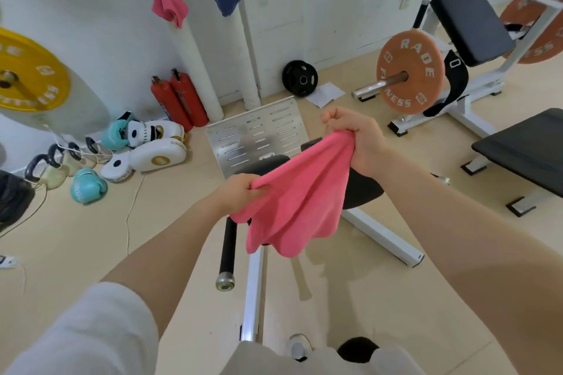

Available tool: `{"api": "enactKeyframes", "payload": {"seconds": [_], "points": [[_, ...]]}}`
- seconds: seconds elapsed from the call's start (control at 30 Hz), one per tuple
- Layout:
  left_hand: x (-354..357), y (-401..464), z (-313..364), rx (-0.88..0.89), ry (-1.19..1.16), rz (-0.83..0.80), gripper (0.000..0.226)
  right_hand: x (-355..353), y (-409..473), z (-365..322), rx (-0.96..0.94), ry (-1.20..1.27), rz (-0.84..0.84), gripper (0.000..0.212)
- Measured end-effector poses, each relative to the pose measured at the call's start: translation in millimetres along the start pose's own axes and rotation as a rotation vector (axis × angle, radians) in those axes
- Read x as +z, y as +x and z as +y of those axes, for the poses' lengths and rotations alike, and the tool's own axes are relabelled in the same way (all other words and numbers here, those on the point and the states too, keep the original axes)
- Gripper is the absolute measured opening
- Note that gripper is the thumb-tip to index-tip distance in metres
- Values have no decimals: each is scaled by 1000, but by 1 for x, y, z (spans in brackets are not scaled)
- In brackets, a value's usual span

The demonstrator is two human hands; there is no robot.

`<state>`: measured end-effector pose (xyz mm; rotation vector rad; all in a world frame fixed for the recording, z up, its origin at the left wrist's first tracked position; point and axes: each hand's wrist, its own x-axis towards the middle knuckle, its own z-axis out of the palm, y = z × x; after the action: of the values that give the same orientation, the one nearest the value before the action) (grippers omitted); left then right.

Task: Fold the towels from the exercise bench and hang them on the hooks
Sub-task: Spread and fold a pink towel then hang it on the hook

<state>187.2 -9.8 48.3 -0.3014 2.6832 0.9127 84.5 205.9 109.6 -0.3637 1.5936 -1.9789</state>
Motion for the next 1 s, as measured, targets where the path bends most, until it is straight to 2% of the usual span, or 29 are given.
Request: {"api": "enactKeyframes", "payload": {"seconds": [0.1,0.17,0.23,0.27,0.33,0.37,0.43,0.53,0.6,0.67,0.7,0.77,0.83,0.93,1.0], "points": [[-12,7,-18,-134,-156,60,26,4,6,3,29,-11,59,10],[-22,14,-6,-197,-484,153,16,7,13,4,57,-154,61,17],[-33,16,23,-228,-826,220,20,9,20,5,66,-328,19,9],[-38,15,40,-194,-972,194,22,10,23,3,73,-425,-19,17],[-47,12,69,10,-1123,18,21,11,31,-2,62,-597,-94,41],[-49,13,81,109,-1122,-63,31,12,35,-6,43,-665,-130,42],[-53,15,96,228,-1071,-123,41,11,44,-14,-8,-771,-194,26],[-58,23,111,318,-1043,-104,23,-2,60,-28,-46,-820,-206,6],[-63,32,117,372,-1112,-56,16,-19,73,-38,-68,-850,-148,16],[-68,48,117,332,-1132,28,19,-36,87,-45,-74,-893,-130,15],[-70,58,117,271,-1043,84,23,-43,94,-49,-55,-887,-151,8],[-68,80,119,102,-668,178,38,-50,105,-57,8,-753,-237,18],[-60,95,130,0,-361,154,45,-50,112,-66,35,-611,-370,27],[-48,113,152,10,-268,182,13,-49,127,-75,-44,-584,-479,26],[-46,126,157,13,-365,273,12,-54,138,-80,-101,-609,-460,22]]}}
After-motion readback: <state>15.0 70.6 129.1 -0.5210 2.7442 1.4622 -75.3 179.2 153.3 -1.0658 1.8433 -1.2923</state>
